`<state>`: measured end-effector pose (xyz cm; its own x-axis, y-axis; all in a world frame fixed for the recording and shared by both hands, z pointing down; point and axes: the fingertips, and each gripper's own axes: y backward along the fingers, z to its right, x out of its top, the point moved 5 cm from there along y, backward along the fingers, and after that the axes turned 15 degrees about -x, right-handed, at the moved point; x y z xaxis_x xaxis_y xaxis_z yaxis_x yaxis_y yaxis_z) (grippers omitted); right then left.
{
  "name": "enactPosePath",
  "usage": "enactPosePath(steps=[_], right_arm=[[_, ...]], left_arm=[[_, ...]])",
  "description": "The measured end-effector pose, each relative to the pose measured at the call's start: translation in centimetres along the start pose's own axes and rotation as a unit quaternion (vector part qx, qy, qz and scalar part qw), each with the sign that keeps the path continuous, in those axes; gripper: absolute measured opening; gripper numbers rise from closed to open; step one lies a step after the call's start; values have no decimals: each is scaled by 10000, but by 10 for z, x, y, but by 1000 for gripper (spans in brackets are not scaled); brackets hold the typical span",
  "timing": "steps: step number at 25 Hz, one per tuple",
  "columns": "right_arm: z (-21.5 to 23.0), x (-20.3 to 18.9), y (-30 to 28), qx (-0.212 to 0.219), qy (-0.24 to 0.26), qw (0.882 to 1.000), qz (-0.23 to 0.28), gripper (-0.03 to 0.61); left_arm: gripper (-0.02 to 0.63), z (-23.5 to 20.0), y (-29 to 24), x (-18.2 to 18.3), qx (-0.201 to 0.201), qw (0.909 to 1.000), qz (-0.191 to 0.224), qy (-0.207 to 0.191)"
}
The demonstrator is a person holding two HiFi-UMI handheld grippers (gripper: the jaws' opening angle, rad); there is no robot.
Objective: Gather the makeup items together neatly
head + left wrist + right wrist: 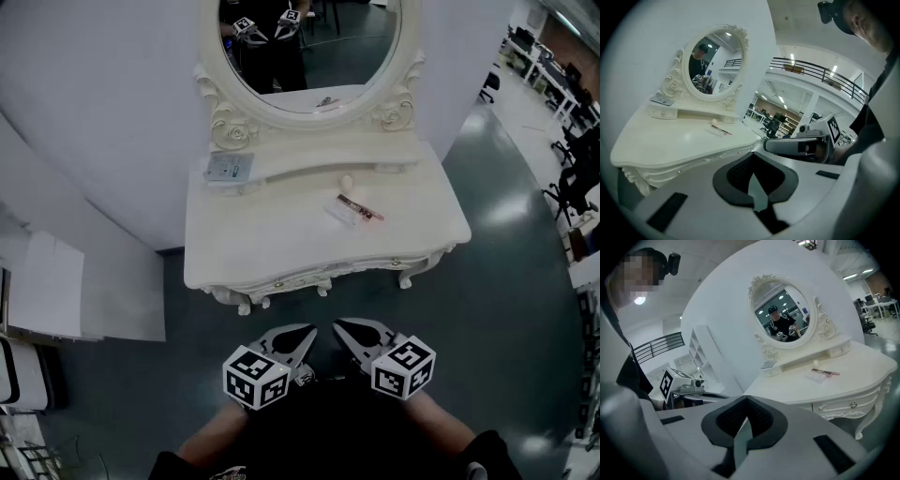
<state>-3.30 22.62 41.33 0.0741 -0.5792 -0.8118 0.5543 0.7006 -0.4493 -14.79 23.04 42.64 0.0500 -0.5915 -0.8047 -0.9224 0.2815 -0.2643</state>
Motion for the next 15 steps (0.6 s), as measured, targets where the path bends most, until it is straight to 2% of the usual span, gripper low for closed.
enactPosePath(steps=[15], right_arm=[[5,4,1,36,-22,10000,42,29]], left_arm=[[9,-2,-7,2,-53,9999,23,94]])
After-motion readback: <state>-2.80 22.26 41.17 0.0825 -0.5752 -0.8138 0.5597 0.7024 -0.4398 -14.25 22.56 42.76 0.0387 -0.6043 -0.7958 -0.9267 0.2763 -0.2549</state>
